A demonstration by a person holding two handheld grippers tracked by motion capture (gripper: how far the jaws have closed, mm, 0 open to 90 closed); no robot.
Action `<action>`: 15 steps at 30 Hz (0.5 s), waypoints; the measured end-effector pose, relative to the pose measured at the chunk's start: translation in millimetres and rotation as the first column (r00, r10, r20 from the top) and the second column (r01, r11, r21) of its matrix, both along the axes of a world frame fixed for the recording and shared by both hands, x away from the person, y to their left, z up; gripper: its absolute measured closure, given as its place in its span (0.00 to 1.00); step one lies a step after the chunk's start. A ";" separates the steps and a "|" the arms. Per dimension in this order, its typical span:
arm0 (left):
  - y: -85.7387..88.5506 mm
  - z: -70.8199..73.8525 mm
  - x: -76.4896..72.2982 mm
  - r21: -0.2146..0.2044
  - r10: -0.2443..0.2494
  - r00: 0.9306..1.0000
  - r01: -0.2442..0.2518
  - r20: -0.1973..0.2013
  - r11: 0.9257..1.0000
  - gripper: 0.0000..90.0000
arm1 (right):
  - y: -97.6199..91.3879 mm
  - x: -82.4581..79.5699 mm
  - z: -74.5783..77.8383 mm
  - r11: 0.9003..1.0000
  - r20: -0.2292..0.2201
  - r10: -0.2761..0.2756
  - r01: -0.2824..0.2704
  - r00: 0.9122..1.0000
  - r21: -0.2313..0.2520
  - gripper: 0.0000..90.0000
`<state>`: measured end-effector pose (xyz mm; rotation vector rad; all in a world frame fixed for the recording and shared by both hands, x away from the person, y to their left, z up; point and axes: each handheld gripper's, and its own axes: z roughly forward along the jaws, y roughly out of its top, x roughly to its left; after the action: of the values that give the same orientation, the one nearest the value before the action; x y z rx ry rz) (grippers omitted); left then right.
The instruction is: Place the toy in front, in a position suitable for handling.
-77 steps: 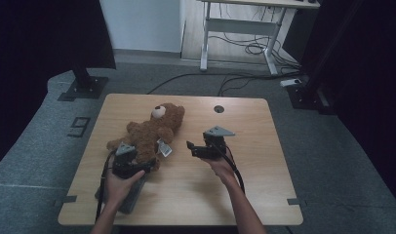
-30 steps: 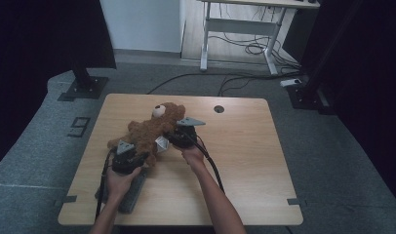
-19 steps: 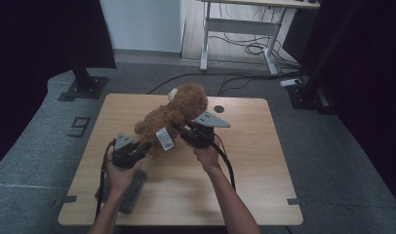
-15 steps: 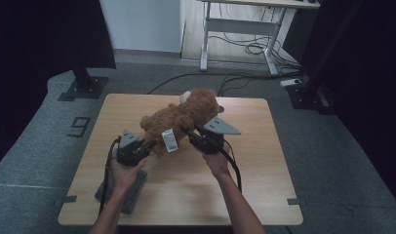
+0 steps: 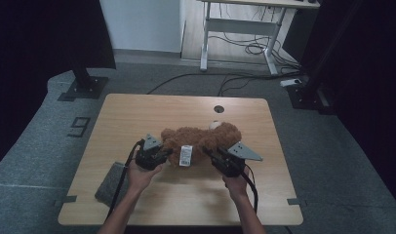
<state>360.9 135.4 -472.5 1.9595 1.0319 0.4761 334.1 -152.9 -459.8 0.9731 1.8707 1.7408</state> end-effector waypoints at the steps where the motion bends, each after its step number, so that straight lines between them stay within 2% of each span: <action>1: -1.2 -2.4 0.8 0.006 0.001 1.000 -0.001 -0.004 1.000 0.82 | -1.6 -1.1 -5.7 1.000 -0.009 -0.001 0.001 1.000 -0.006 0.82; 7: -3.7 -9.3 4.8 0.014 0.003 1.000 -0.003 -0.026 1.000 0.81 | -6.5 -6.4 -29.4 0.999 -0.049 0.001 -0.003 0.999 -0.035 0.82; 15: -3.4 -9.9 3.6 0.024 -0.012 1.000 0.013 -0.025 1.000 0.79 | -7.2 -12.3 -37.1 0.999 -0.045 0.009 -0.011 0.999 -0.049 0.81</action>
<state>364.5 132.0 -482.5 1.9967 1.0338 0.4599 321.8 -160.1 -496.9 0.9928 1.9403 1.6832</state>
